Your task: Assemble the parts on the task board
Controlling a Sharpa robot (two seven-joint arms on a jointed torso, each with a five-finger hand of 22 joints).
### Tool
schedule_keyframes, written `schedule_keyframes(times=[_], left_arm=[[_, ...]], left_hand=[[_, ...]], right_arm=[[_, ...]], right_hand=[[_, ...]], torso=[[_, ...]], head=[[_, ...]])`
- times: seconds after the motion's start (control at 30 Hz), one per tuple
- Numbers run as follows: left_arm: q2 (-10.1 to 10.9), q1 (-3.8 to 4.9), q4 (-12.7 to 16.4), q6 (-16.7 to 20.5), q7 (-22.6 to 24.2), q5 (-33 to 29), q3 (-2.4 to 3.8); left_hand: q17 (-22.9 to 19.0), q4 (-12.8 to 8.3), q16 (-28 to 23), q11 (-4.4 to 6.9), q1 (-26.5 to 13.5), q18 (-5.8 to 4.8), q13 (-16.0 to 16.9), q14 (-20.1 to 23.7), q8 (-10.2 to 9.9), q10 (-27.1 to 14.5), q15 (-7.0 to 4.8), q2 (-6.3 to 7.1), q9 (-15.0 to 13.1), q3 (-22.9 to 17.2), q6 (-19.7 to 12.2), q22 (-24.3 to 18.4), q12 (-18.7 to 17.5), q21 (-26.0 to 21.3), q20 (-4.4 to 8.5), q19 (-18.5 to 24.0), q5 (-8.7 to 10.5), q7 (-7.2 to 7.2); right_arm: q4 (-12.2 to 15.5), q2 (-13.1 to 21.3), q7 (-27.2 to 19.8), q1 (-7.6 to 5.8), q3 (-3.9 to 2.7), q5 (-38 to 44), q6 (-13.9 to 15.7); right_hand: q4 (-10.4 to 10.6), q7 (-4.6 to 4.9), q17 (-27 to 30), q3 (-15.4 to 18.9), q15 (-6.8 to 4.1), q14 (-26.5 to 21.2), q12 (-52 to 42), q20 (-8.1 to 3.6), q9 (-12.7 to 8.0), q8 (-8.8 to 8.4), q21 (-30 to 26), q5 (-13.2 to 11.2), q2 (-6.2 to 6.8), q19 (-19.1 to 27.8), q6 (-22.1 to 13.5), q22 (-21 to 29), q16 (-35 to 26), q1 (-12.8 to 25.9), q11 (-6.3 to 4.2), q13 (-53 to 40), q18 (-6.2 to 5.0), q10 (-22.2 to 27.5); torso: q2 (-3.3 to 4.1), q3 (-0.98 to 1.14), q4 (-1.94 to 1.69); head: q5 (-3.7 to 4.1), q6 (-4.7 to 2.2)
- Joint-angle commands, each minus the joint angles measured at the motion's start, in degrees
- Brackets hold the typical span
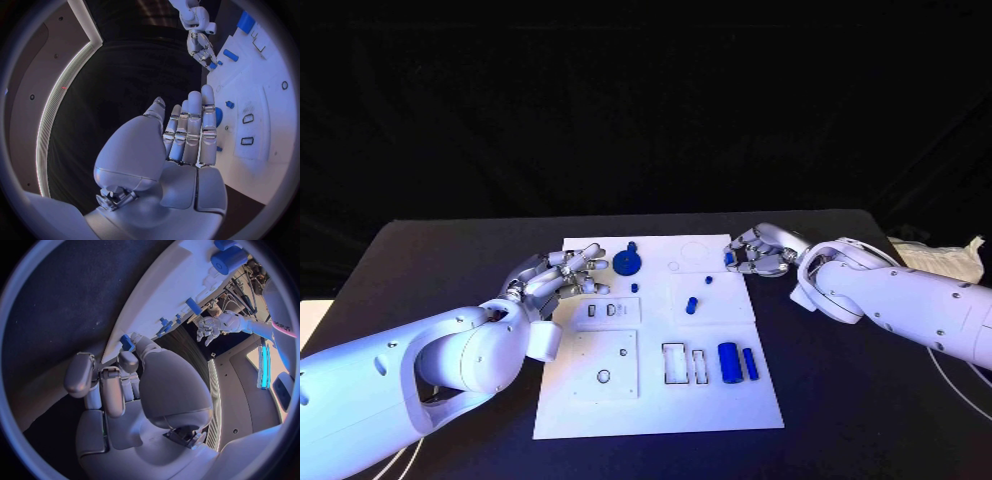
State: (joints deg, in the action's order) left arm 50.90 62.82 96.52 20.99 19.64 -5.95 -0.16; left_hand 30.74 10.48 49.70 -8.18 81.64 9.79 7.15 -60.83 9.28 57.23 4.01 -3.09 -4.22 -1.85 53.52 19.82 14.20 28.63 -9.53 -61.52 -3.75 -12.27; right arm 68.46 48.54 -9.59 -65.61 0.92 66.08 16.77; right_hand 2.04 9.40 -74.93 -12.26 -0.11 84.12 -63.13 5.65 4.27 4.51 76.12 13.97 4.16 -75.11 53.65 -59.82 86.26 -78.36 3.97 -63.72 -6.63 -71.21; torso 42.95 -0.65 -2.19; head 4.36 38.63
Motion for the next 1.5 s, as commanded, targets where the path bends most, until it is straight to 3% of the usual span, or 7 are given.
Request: schedule_keyframes(times=[0.03,0.67,0.9,1.1,1.27,1.5], left_arm=[[-0.1,0.02,0.11,-1.11,0.39,0.35,0.03],[-0.04,0.02,0.13,-1.16,0.36,0.38,0.03],[-0.05,0.02,0.15,-1.18,0.35,0.38,0.03],[-0.04,0.02,0.25,-1.18,0.35,0.38,0.03],[0.03,0.01,0.33,-1.14,0.38,0.38,0.03],[0.2,-0.02,0.27,-1.02,0.42,0.38,0.03]], left_hand=[[-0.1,-0.27,-0.01,-0.14,0.4,0.03,-0.02,0.46,0.32,-0.4,0.14,-0.01,0.04,-0.04,-0.32,0.07,0.17,0.28,-0.02,0.57,-0.31,0.11],[-0.1,-0.27,-0.01,-0.14,0.4,0.03,-0.02,0.46,0.32,-0.4,0.14,-0.01,0.04,-0.04,-0.32,0.07,0.17,0.28,-0.02,0.57,-0.31,0.11],[-0.1,-0.27,-0.01,-0.14,0.4,0.03,-0.02,0.46,0.32,-0.4,0.14,-0.01,0.04,-0.04,-0.32,0.07,0.17,0.28,-0.02,0.57,-0.31,0.11],[-0.2,-0.39,-0.12,-0.15,0.44,0.04,-0.02,0.64,0.41,-0.46,0.16,-0.07,0.02,-0.14,-0.36,0.23,0.25,0.32,-0.07,0.87,-0.32,0.11],[-0.2,-0.39,-0.12,-0.15,0.44,0.04,-0.02,0.64,0.41,-0.46,0.16,-0.07,0.02,-0.14,-0.36,0.23,0.25,0.32,-0.07,0.87,-0.32,0.11],[-0.2,-0.39,-0.12,-0.15,0.44,0.04,-0.02,0.64,0.41,-0.46,0.16,-0.07,0.02,-0.14,-0.36,0.23,0.25,0.32,-0.07,0.87,-0.32,0.11]], right_arm=[[-0.38,-0.31,0.09,0.21,0.01,1.05,-1.17],[-1.52,-1.26,0.05,0.41,0.01,0.79,-0.61],[-1.74,-1.4,0.24,0.42,0.01,0.72,-0.08],[-1.4,-1.36,0.88,0.43,0.0,0.53,2.19],[0.36,-0.92,2.34,0.36,-0.06,-0.63,5.08],[5.75,0.17,6.6,-0.8,-0.21,-2.09,7.42]], right_hand=[[-0.09,-0.01,-7.84,-0.23,-0.11,4.31,-0.38,0.13,0.08,0.36,0.34,0.34,-0.42,-0.17,0.67,-0.1,0.32,-0.28,0.18,-0.14,0.83,-0.21],[-0.01,-0.58,-7.96,-1.19,-0.47,4.33,-1.38,-0.13,0.38,1.5,0.59,-0.92,-1.77,-0.38,3.17,-0.5,0.35,-0.26,-0.29,-0.91,0.88,-0.98],[-0.29,-2.01,-7.99,-1.74,-1.32,4.34,-3.03,-0.77,1.11,3.49,0.99,-2.24,-2.46,-0.8,7.02,-1.26,0.32,-0.29,-1.41,-2.36,0.99,-2.49],[-0.69,-3.16,-8.21,-2.28,-2.18,4.4,-4.76,-1.56,1.73,4.83,1.45,-3.7,-3.45,-1.34,9.29,-2.19,0.39,-0.55,-2.4,-4.08,1.17,-4.19],[-0.94,-3.47,-8.34,-2.8,-2.48,4.44,-5.0,-1.89,1.9,5.14,1.59,-4.56,-4.14,-1.52,9.64,-2.48,0.43,-0.75,-2.69,-4.41,1.24,-4.6],[-1.17,-3.5,-8.14,-3.56,-2.62,4.4,-4.47,-2.1,1.96,5.11,1.51,-5.06,-5.0,-1.46,9.38,-2.3,0.31,-0.87,-2.77,-4.06,1.22,-4.47]], torso=[[0.0,0.02,-0.02],[-0.02,0.06,0.01],[-0.03,0.05,0.0],[-0.05,0.06,0.03],[-0.09,-0.02,0.0],[-0.11,-0.03,-0.02]], head=[[-0.01,0.13],[0.16,0.21],[0.28,0.36],[0.6,0.32],[0.58,0.3],[0.63,-0.1]])
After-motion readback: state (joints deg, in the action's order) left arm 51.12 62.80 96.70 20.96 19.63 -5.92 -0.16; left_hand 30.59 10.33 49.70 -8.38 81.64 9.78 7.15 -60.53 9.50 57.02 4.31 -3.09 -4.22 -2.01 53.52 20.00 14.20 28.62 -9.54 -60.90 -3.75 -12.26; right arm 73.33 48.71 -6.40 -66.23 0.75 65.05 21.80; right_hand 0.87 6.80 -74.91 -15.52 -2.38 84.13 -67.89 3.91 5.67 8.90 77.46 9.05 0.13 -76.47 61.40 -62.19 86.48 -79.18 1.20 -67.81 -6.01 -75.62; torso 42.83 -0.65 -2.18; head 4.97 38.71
